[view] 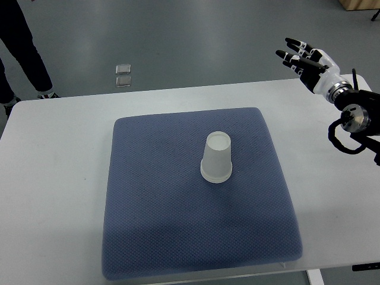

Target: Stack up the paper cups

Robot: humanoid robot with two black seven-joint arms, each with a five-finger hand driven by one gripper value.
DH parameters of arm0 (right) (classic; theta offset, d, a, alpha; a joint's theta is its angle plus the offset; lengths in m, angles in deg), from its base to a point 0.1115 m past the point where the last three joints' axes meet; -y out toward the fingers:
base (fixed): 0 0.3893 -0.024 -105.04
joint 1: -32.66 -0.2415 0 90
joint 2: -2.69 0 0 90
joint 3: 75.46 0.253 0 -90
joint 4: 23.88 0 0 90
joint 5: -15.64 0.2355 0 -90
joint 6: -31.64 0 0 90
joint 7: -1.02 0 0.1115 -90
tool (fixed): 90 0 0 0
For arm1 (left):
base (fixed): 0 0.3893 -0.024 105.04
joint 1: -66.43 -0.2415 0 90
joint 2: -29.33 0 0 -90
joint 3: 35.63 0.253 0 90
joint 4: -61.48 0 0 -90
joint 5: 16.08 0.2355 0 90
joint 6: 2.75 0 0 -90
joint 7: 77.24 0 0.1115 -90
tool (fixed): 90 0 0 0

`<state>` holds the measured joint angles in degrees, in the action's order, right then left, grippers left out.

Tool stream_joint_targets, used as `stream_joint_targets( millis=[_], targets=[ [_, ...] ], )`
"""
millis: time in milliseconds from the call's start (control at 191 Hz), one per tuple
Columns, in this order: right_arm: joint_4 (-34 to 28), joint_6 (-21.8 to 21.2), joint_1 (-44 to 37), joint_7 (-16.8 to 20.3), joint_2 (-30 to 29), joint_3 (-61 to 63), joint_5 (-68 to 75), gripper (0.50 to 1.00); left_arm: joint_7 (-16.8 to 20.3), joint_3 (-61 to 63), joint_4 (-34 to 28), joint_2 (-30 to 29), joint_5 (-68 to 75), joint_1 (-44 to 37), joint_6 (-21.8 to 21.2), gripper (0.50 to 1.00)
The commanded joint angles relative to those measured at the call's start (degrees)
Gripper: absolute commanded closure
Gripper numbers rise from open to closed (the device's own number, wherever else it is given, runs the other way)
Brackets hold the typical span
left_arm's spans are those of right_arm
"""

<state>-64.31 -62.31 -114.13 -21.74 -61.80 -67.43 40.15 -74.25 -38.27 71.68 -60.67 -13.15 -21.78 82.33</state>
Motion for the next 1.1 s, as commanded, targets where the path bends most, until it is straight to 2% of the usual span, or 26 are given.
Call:
stream_joint_targets(
  millis=[0,199,298,366,439,528,611,690,873,1092],
  targets=[
    [2.1,0.0,1.9,0.2,-0.4,3.3,1.1,0.587,0.0,0.0,0.0,0.0,0.0,0.1,0.0,0.5],
    [2.2,1.8,2.8,5.9,-2.7,5.6,2.6,0.587,0.0,0.0,0.0,0.0,0.0,0.0,0.0,0.5],
    [2.2,3.5,3.0,7.0,-2.9,7.2,2.9,0.587,0.0,0.0,0.0,0.0,0.1,0.0,0.0,0.5],
    [2.2,3.1,3.3,7.0,-3.0,7.5,2.8,0.587,0.0,0.0,0.0,0.0,0.0,0.0,0.0,0.5],
    [2.2,1.8,3.7,6.9,-3.9,7.7,2.5,0.587,0.0,0.0,0.0,0.0,0.0,0.1,0.0,0.5],
    [2.4,-2.5,4.2,6.4,-5.3,10.2,2.0,0.587,0.0,0.0,0.0,0.0,0.0,0.0,0.0,0.5],
    [2.9,-4.4,4.8,6.2,-5.8,13.2,1.6,0.587,0.0,0.0,0.0,0.0,0.0,0.1,0.0,0.5],
    [3.4,-4.2,5.2,5.8,-6.2,14.7,0.1,0.587,0.0,0.0,0.0,0.0,0.0,0.0,0.0,0.5],
    [3.6,-4.5,6.3,1.5,-9.3,15.2,-5.6,0.587,0.0,0.0,0.0,0.0,0.0,0.0,0.0,0.5],
    [5.5,-3.9,7.3,-0.5,-11.6,15.2,-9.6,0.587,0.0,0.0,0.0,0.0,0.0,0.1,0.0,0.5]
  ],
)
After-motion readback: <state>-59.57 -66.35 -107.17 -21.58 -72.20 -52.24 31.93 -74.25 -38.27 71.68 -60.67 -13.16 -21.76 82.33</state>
